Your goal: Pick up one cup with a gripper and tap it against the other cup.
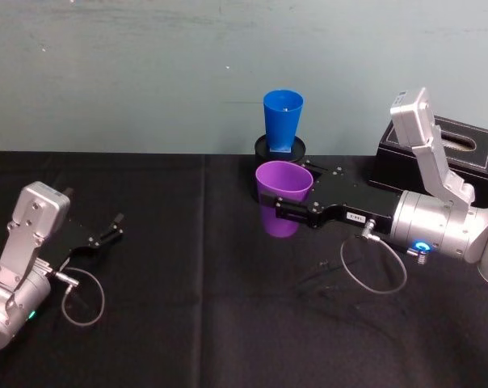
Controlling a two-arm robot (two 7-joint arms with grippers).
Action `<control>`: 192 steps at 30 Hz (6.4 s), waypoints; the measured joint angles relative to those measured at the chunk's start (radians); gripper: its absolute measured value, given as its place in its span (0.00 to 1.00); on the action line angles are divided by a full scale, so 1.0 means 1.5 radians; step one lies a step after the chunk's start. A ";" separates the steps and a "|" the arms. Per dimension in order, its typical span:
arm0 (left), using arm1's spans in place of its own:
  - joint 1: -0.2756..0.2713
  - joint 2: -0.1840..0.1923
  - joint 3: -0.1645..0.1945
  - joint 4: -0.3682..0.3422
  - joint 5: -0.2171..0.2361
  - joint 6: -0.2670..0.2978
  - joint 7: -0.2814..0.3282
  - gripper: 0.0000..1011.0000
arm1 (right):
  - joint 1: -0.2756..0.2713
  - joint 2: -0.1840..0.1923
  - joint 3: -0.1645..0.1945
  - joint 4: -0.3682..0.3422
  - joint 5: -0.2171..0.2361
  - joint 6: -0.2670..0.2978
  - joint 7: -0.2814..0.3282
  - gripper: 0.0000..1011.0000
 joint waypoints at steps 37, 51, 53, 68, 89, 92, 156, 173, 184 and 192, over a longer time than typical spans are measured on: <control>0.000 0.000 0.000 0.000 0.000 0.000 0.000 1.00 | 0.000 0.000 0.000 0.000 0.000 0.000 0.000 0.72; 0.000 0.000 0.000 0.000 0.000 0.000 0.000 1.00 | 0.000 0.000 0.000 0.000 0.000 0.000 0.000 0.72; 0.000 0.000 0.000 0.000 0.000 0.000 0.000 1.00 | 0.000 0.000 0.000 0.000 0.000 0.000 0.000 0.72; 0.000 0.000 0.000 0.000 0.000 0.000 0.000 1.00 | -0.004 0.006 -0.007 -0.008 0.002 -0.008 0.004 0.72; 0.000 0.000 0.000 0.000 0.000 0.000 0.000 1.00 | -0.132 0.117 -0.001 -0.135 0.043 -0.076 0.004 0.72; 0.000 0.000 0.000 0.000 0.000 0.000 0.000 1.00 | -0.146 0.124 -0.001 -0.136 0.038 -0.096 0.003 0.72; 0.000 0.000 0.000 0.000 0.000 0.000 0.000 1.00 | -0.147 -0.004 0.020 0.060 -0.086 -0.208 -0.044 0.72; 0.000 0.000 0.000 0.000 0.000 0.000 0.000 1.00 | -0.139 -0.026 0.018 0.104 -0.084 -0.217 -0.030 0.72; 0.000 0.000 0.000 0.000 0.000 0.000 0.000 1.00 | -0.140 -0.025 0.018 0.102 -0.084 -0.217 -0.030 0.72; 0.000 0.000 0.000 0.000 0.000 0.000 0.000 1.00 | -0.140 -0.025 0.018 0.101 -0.084 -0.217 -0.031 0.84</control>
